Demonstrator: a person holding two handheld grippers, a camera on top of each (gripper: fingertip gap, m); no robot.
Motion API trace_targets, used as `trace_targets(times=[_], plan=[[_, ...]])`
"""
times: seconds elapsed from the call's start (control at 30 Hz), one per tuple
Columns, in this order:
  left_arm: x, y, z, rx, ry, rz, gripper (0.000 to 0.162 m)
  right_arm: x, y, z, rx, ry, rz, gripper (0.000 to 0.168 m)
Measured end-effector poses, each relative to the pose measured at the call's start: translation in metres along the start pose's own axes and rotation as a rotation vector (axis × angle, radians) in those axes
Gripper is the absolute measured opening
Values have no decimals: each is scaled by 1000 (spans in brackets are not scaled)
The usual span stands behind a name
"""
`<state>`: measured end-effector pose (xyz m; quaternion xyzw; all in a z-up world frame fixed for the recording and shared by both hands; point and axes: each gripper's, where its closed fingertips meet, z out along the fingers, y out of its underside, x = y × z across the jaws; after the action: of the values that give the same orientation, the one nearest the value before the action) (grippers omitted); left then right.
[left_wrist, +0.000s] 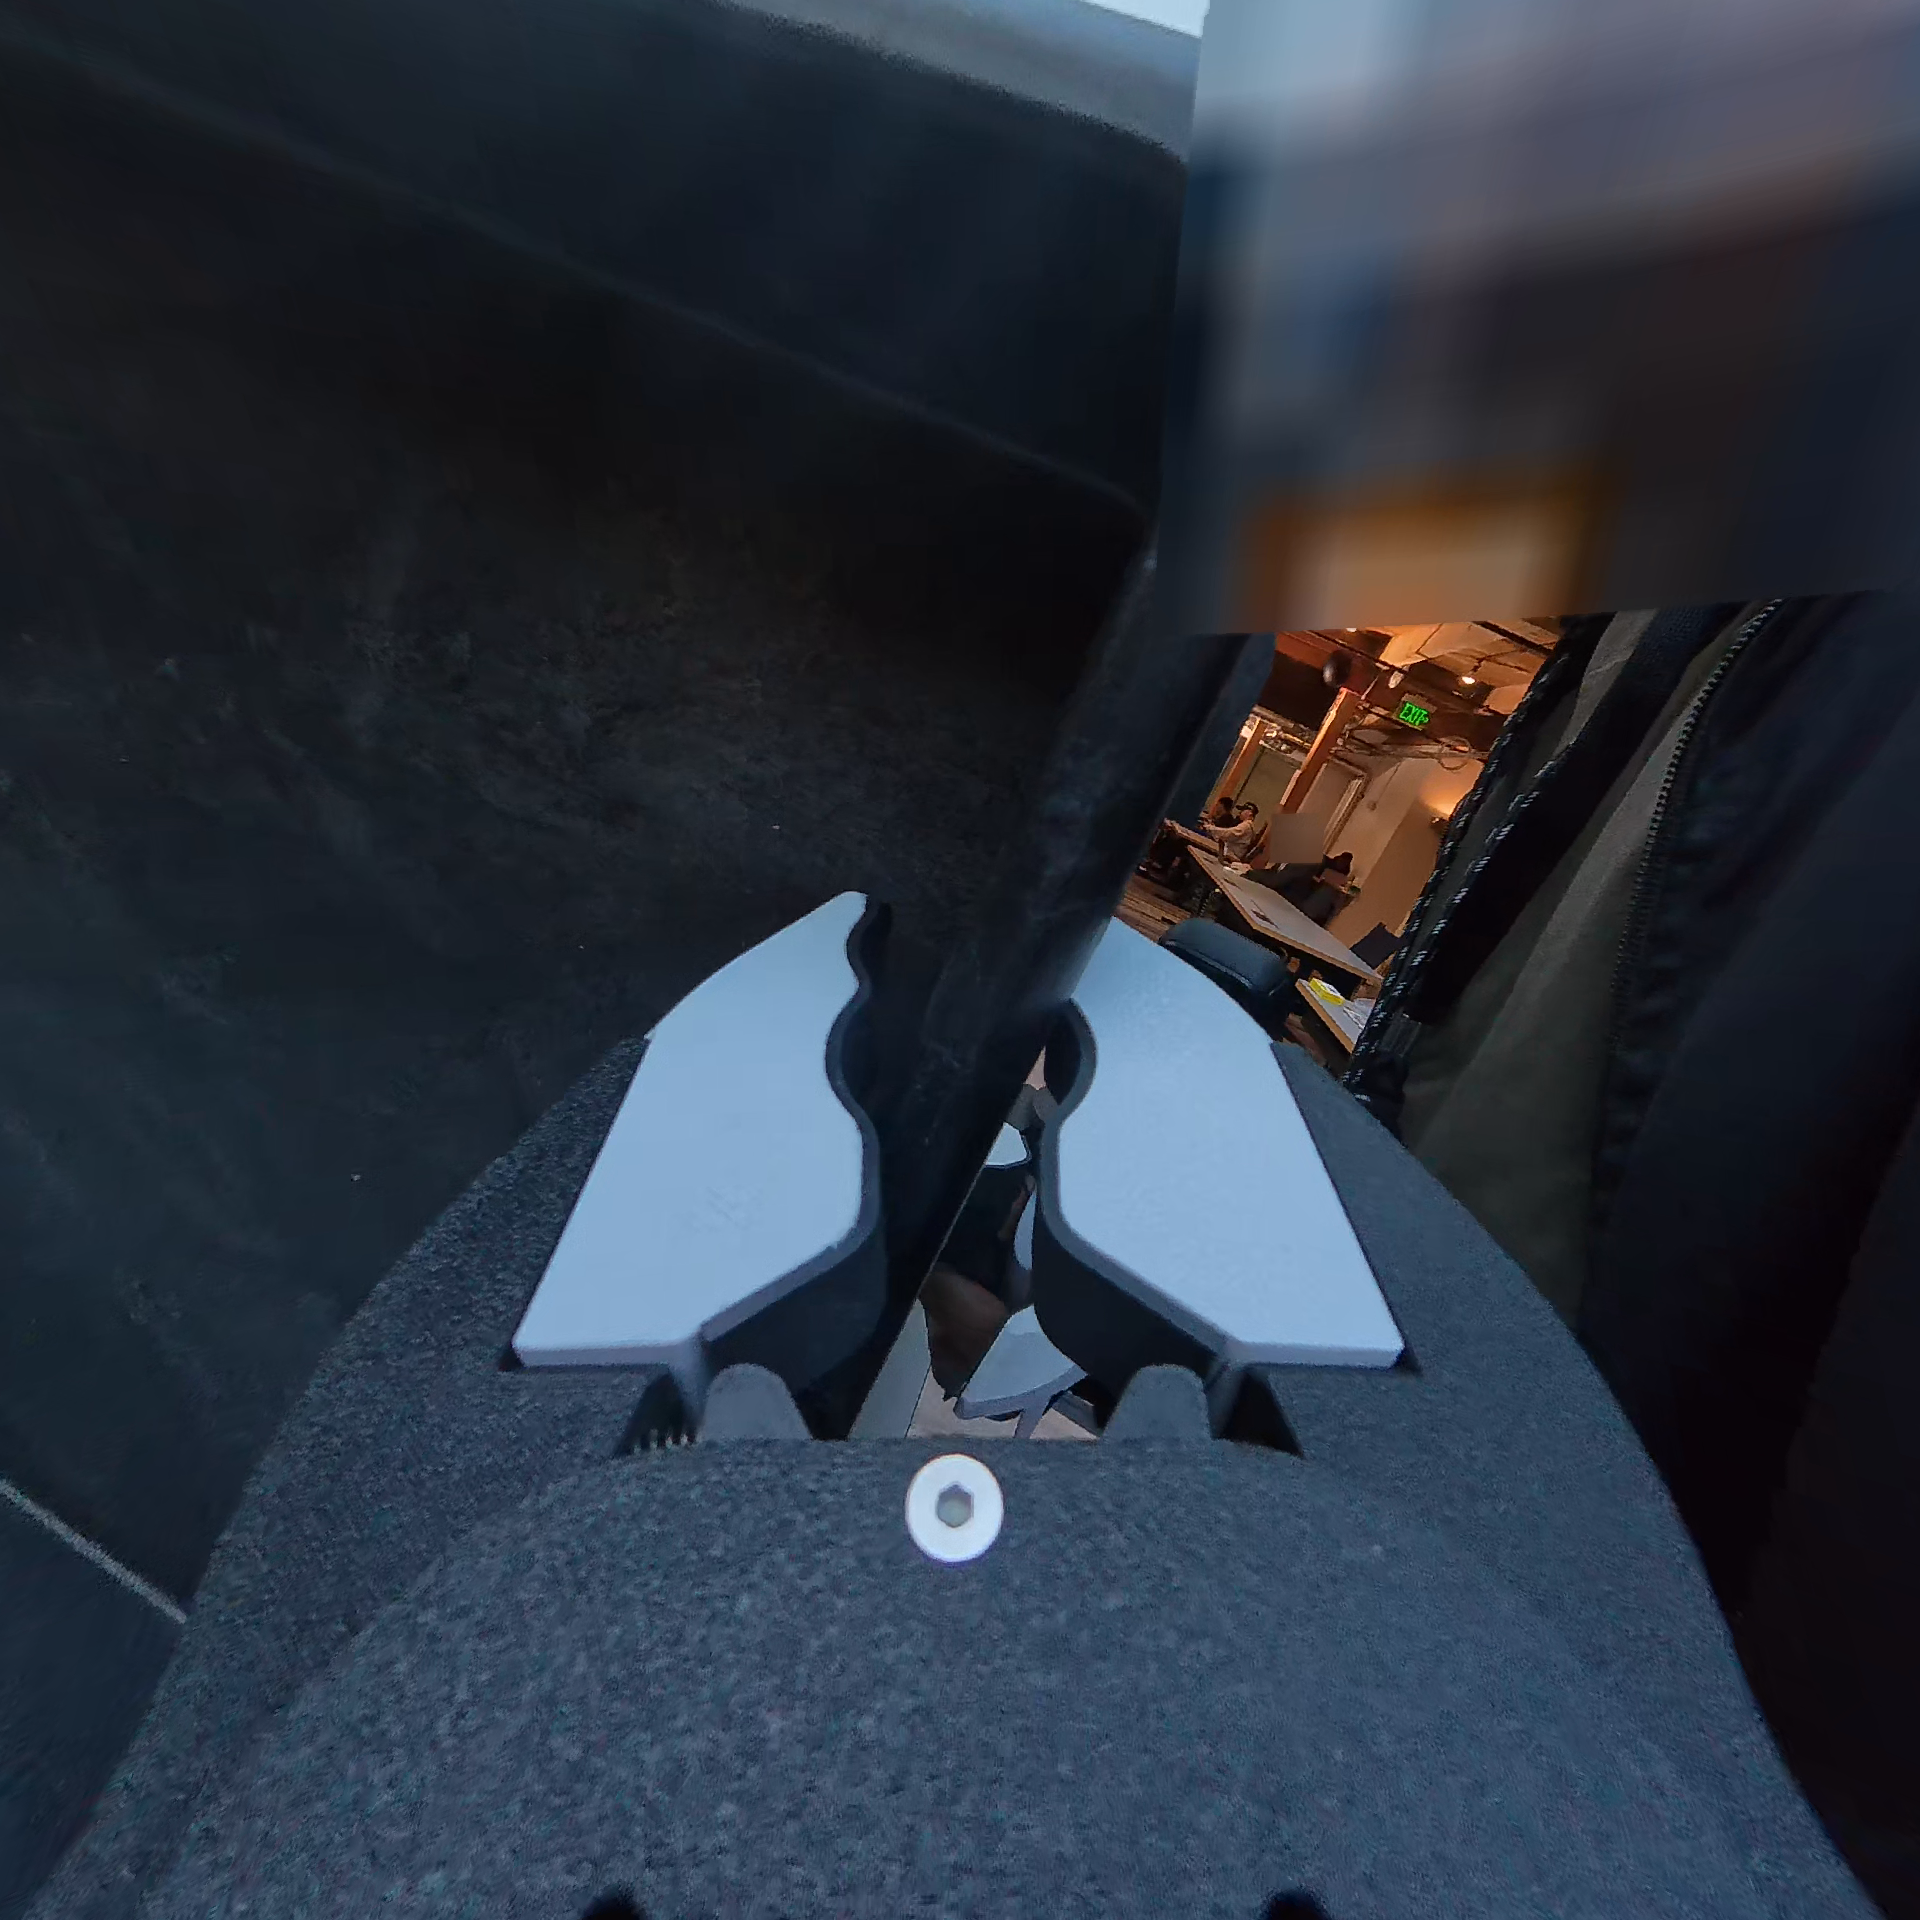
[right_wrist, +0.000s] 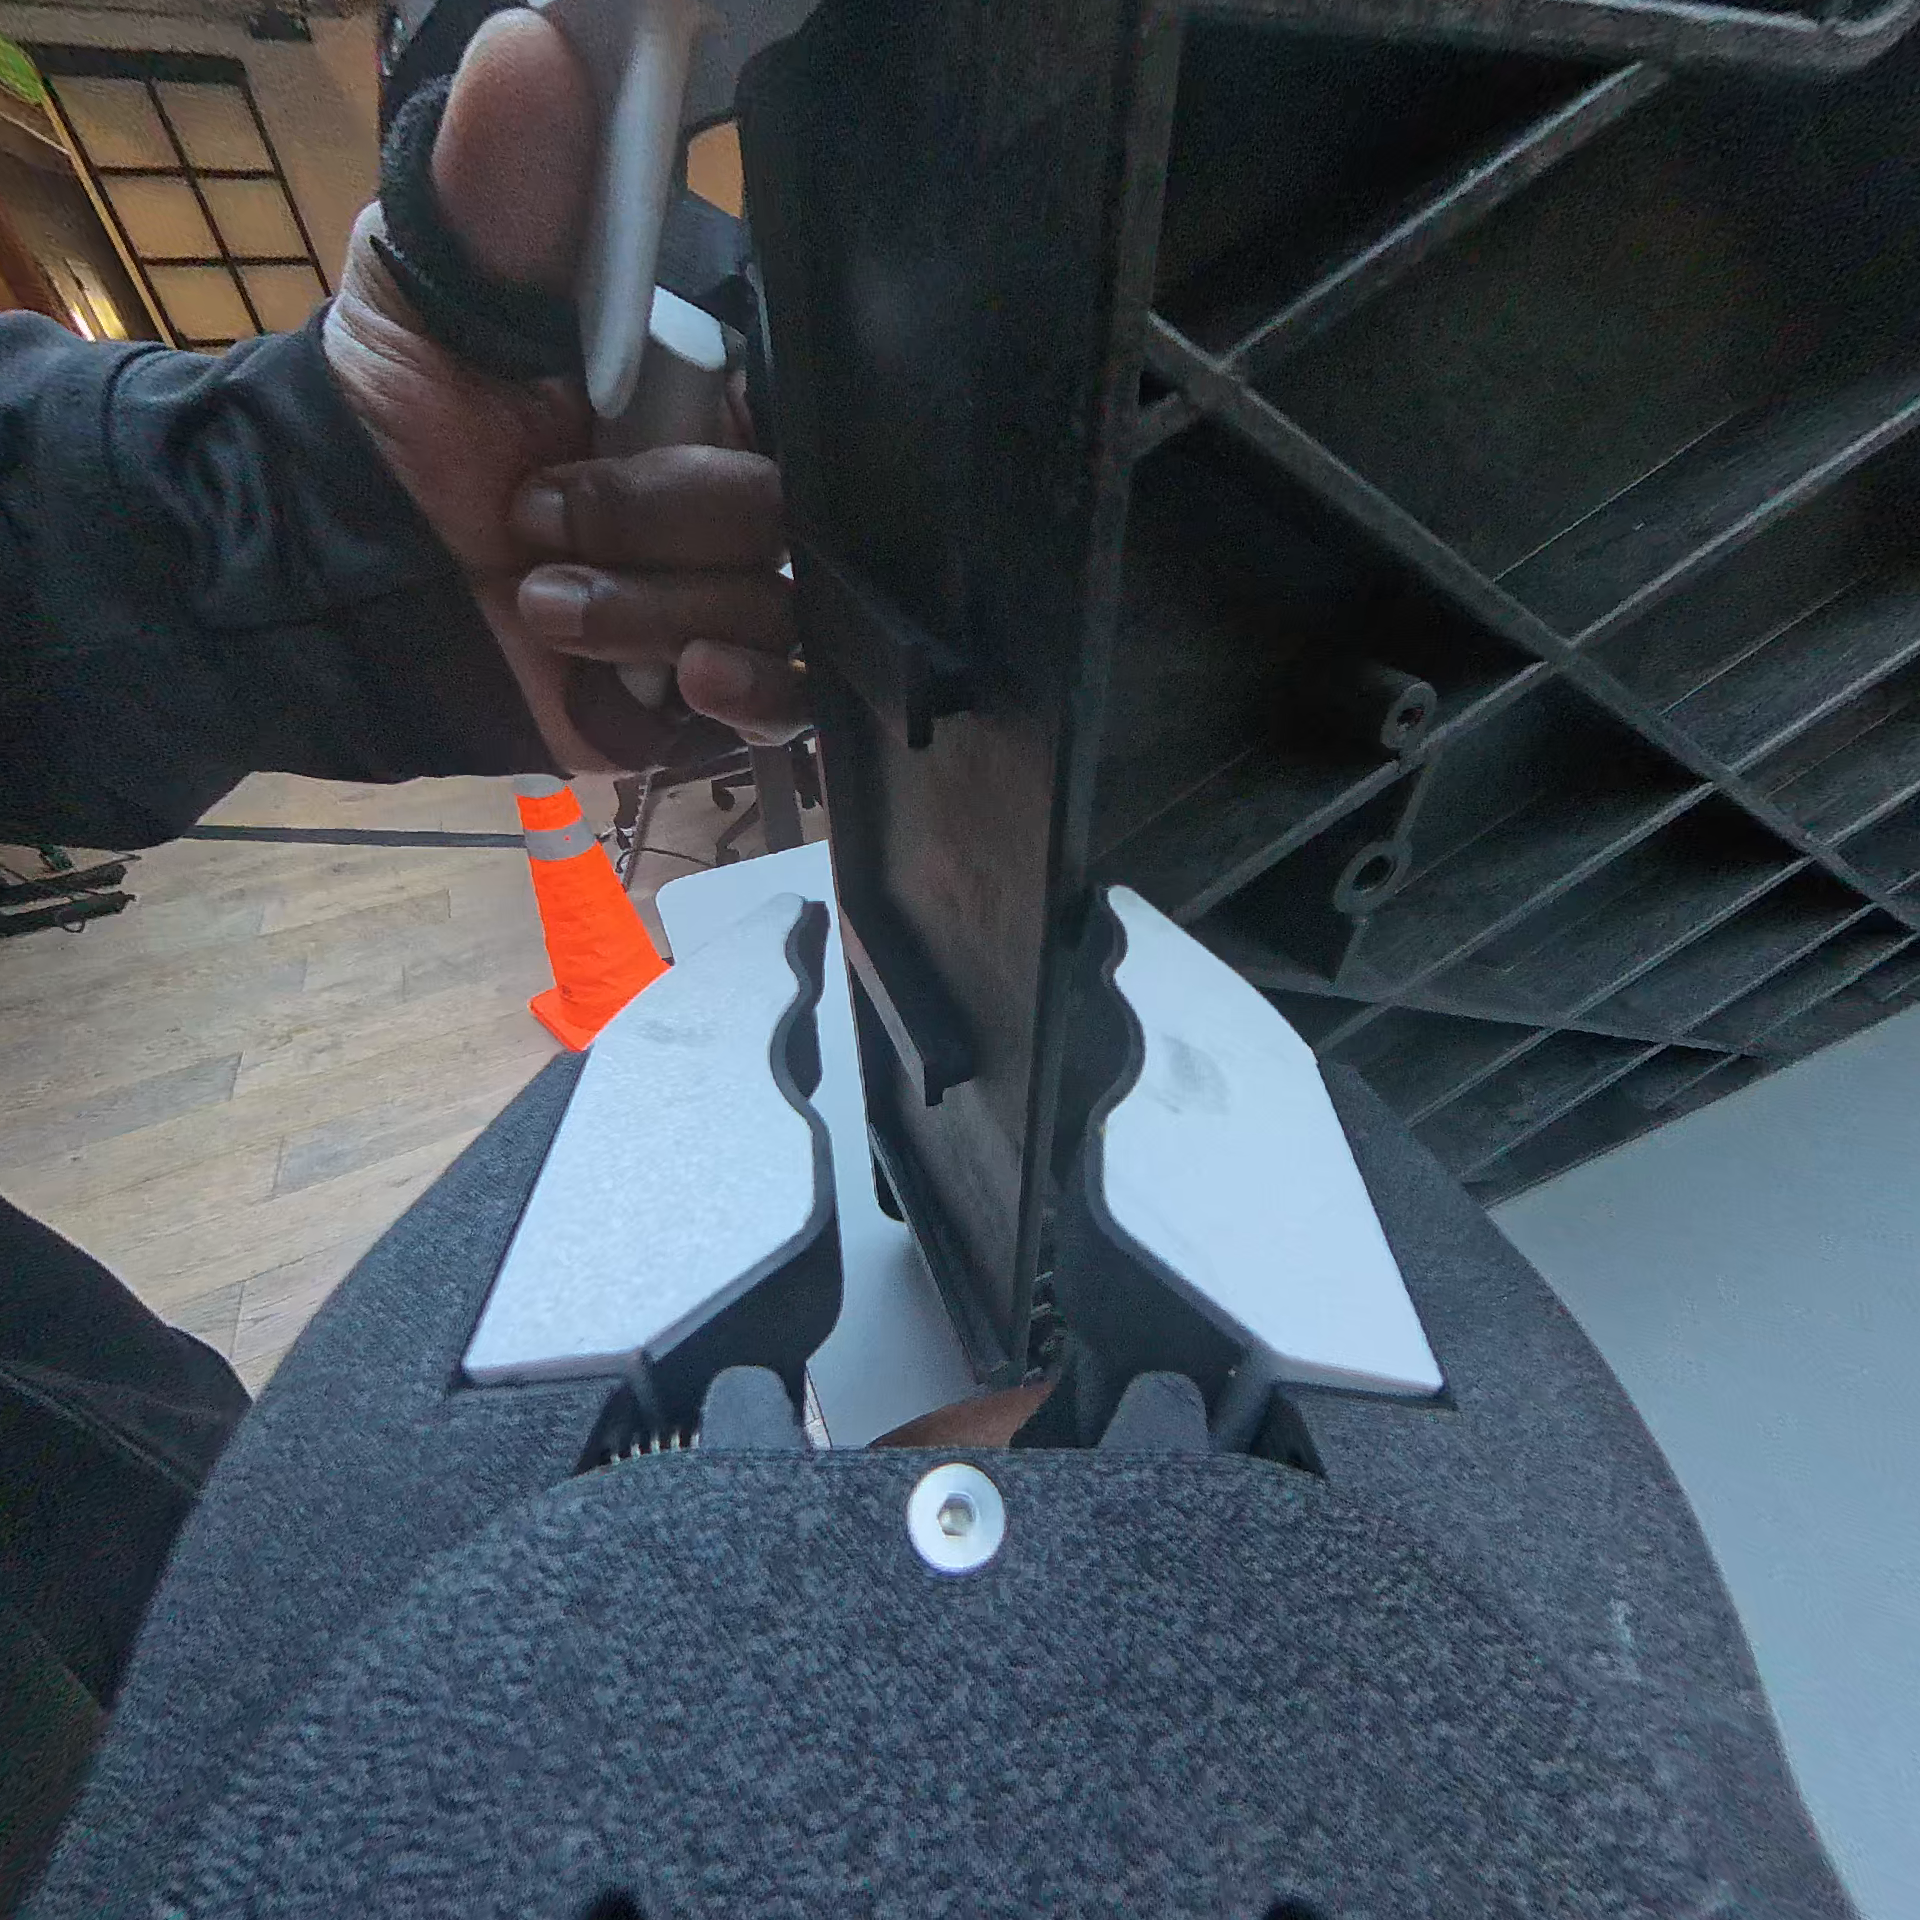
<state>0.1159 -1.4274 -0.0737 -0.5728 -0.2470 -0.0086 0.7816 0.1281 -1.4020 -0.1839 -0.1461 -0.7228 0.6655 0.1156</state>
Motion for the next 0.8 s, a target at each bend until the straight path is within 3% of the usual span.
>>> trace_targets(times=[0.8], plan=[[-9,-4,-9,57,-3,-53,35,17,18,-15,-17,-56,66,48]])
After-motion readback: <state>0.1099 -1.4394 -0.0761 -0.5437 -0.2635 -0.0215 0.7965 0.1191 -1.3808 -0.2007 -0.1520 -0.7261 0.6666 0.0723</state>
